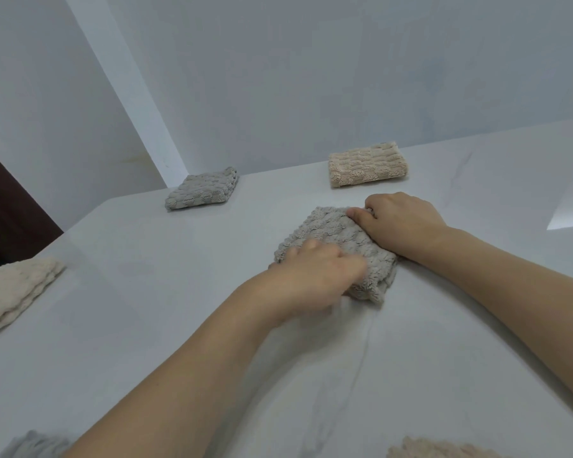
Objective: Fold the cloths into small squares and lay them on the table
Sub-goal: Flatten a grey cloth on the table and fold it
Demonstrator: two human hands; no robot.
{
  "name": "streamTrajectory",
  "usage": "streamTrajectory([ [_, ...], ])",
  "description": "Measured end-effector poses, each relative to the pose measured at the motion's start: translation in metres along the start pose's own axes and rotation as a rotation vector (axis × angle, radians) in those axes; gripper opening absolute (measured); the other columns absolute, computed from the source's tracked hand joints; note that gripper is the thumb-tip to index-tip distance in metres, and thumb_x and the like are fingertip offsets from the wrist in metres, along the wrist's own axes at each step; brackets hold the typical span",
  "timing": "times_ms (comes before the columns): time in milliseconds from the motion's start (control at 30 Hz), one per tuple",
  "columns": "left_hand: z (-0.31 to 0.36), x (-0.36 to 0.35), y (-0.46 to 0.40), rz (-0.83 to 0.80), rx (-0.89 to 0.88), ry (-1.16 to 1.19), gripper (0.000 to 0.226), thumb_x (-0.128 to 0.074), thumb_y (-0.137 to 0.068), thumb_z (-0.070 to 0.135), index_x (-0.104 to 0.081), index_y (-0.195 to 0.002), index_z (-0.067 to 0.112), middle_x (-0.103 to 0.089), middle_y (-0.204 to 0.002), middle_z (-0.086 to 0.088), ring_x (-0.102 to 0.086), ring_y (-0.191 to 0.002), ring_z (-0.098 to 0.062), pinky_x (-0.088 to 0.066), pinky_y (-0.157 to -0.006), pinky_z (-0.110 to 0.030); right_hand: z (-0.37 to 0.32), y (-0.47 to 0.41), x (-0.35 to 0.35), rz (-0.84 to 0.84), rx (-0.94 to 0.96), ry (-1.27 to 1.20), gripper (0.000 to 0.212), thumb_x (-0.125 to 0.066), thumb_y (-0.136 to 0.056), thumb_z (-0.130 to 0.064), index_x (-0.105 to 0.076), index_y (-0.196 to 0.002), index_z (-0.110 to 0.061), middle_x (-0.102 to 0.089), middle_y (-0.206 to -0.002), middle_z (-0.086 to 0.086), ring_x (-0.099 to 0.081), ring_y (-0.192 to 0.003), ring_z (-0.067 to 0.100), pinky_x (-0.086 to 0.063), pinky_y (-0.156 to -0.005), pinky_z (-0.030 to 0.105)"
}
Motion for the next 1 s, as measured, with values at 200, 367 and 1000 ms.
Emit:
streamTrajectory([
  [200, 0.000, -0.001, -0.007, 0.174, 0.081, -0.087, 0.022, -0.047, -0.092, 0.055, -0.046, -0.095, 0.033, -0.039, -0.121, 0.007, -0.031, -0.122, -0.018, -0.023, -0.102, -0.045, 0.001, 0.000, -0.001, -0.007, -0.010, -0.004, 0.046, -0.031, -0.098, -0.056, -0.037, -0.066, -0.024, -0.064, -0.102, 0.007, -0.054, -0.094, 0.027, -0.035, -0.072, 0.034],
  [367, -0.002, -0.002, -0.006, 0.164, 0.073, -0.138, 0.030, -0.049, -0.089, 0.060, -0.040, -0.101, 0.034, -0.036, -0.125, 0.007, -0.028, -0.125, -0.018, -0.025, -0.104, -0.048, 0.001, 0.000, 0.000, 0.001, -0.012, -0.006, 0.045, -0.031, -0.098, -0.056, -0.035, -0.065, -0.025, -0.064, -0.103, 0.007, -0.056, -0.098, 0.028, -0.035, -0.073, 0.034],
  [1000, -0.044, 0.054, -0.034, 0.361, 0.377, 0.379, 0.092, -0.036, -0.070, 0.083, -0.059, -0.128, 0.015, -0.056, -0.133, -0.009, -0.051, -0.121, -0.031, -0.040, -0.104, -0.045, -0.003, 0.009, 0.018, 0.189, 0.139, -0.364, 0.043, -0.038, -0.093, -0.060, -0.048, -0.079, -0.021, -0.059, -0.073, -0.003, -0.055, -0.076, 0.023, -0.040, -0.066, 0.035],
])
Point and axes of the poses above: each hand's wrist, its own y-axis away from the middle knuckle, its own x-axis out of the back of the hand, z = x × y, the point moved 8 cm from there along -y, towards the middle knuckle
